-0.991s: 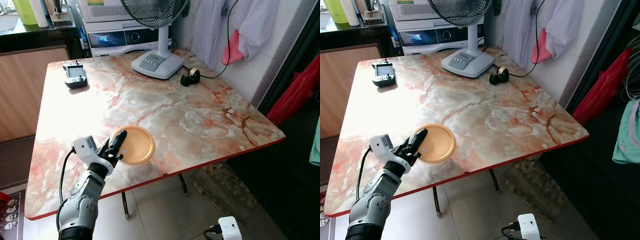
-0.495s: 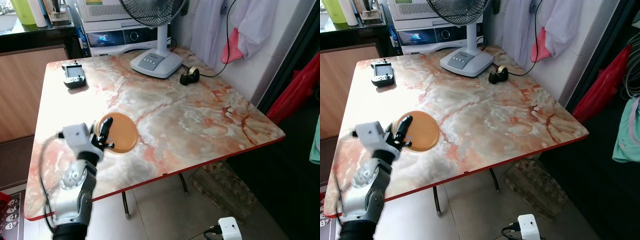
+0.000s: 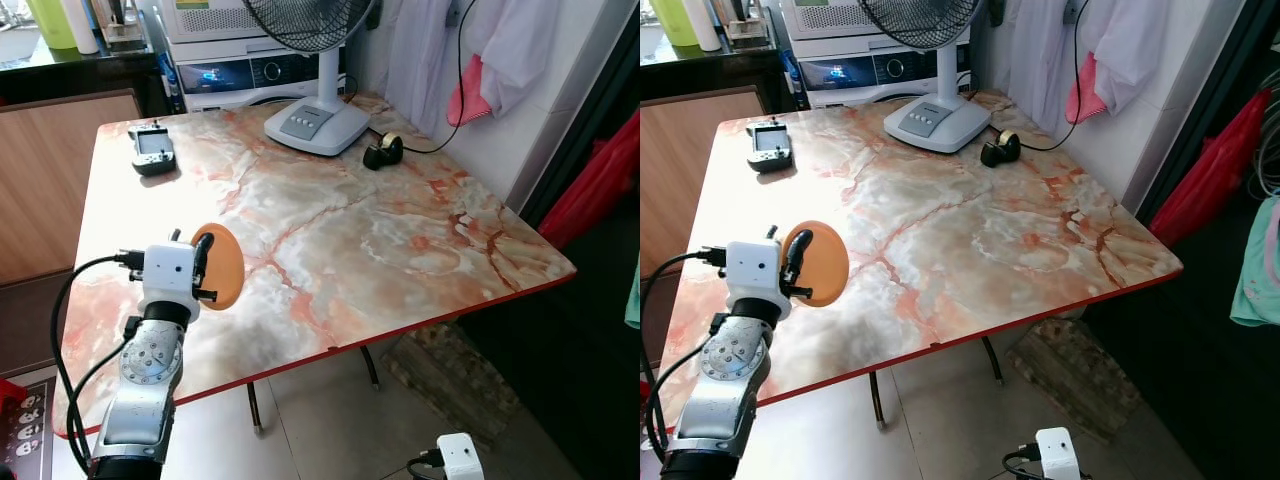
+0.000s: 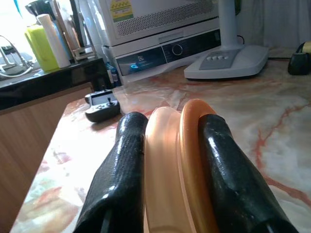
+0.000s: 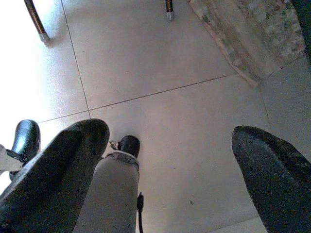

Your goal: Restocking fridge

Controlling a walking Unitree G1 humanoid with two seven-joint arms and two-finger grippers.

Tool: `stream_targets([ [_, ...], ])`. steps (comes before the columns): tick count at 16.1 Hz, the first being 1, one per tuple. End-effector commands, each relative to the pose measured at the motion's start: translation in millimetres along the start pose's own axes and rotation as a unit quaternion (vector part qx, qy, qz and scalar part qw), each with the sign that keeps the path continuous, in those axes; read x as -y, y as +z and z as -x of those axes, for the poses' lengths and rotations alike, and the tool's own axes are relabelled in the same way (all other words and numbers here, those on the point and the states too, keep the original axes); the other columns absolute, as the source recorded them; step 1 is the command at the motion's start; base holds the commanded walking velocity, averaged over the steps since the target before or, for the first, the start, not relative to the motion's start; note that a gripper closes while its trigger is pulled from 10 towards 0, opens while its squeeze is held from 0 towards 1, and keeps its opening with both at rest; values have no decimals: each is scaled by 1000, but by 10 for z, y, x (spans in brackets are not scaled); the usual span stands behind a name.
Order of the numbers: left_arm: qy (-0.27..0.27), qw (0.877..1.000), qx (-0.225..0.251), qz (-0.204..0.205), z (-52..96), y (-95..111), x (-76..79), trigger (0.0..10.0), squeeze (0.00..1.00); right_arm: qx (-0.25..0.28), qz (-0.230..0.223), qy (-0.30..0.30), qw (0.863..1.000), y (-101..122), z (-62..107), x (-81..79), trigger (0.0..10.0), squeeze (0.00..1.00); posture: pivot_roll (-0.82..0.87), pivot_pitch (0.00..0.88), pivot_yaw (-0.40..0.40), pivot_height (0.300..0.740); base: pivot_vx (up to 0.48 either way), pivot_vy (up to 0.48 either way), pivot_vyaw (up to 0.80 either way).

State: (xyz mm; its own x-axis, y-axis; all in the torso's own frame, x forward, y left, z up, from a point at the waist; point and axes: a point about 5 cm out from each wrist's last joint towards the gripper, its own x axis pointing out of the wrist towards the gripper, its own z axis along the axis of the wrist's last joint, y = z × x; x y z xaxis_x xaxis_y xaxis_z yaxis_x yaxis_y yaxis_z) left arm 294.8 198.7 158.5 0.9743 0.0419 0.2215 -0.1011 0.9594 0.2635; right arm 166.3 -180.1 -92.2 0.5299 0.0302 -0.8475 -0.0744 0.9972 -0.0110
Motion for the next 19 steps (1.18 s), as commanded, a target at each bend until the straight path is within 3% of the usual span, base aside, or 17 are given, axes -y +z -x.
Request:
stream_targets([
  [1,8,999,32,-10,-28,131,-24,10000,0,0,-13,-3,1000,-20,3,-1,10000,0,86,0,-27,740,0,0,0],
  [6,-9,999,38,-19,-39,142,41,10000,0,3,-19,-3,1000,-15,1,-19,10000,0,81,0,-18,740,0,0,0],
  [10,-29,999,42,-4,-48,152,145,10000,0,1,-21,-3,1000,-21,2,-13,10000,0,75,0,-17,740,0,0,0],
  [19,-46,998,52,-4,-66,169,219,10000,0,-1,-22,-3,1000,-44,7,-12,10000,0,73,0,-15,740,0,276,0],
])
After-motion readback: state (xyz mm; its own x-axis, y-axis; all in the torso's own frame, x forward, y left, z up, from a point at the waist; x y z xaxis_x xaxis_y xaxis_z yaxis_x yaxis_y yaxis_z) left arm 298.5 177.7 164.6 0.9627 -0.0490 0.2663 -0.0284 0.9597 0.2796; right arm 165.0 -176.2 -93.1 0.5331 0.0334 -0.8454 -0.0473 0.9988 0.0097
